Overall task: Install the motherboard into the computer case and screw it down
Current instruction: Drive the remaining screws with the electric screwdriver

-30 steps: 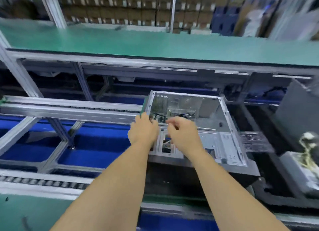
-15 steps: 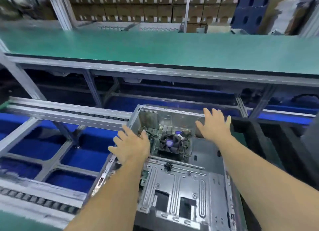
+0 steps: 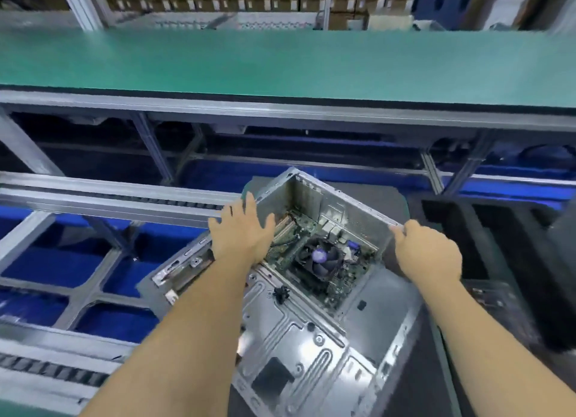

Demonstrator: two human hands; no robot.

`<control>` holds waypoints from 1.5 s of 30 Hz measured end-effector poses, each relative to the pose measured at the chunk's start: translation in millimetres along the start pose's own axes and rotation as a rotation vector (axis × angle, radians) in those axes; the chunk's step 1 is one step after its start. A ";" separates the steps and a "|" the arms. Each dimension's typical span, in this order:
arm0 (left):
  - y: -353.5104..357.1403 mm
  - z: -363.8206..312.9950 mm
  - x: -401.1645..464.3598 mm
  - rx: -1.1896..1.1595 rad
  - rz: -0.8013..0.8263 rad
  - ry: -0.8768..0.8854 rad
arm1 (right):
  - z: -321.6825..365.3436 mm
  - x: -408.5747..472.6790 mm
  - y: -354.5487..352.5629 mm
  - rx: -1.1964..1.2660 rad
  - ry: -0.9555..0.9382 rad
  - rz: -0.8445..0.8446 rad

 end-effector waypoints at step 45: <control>-3.4 -94.0 46.2 -0.374 0.218 0.663 | -18.3 -72.3 -18.6 0.311 0.448 -0.037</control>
Point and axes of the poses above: each hand's wrist, its own x-axis towards the middle knuckle, its own y-axis out of the palm, z = x × y, the point moved 6 cm from there along x, towards the middle knuckle, and after that the axes turned 4 degrees about x, right-handed, at the moved point
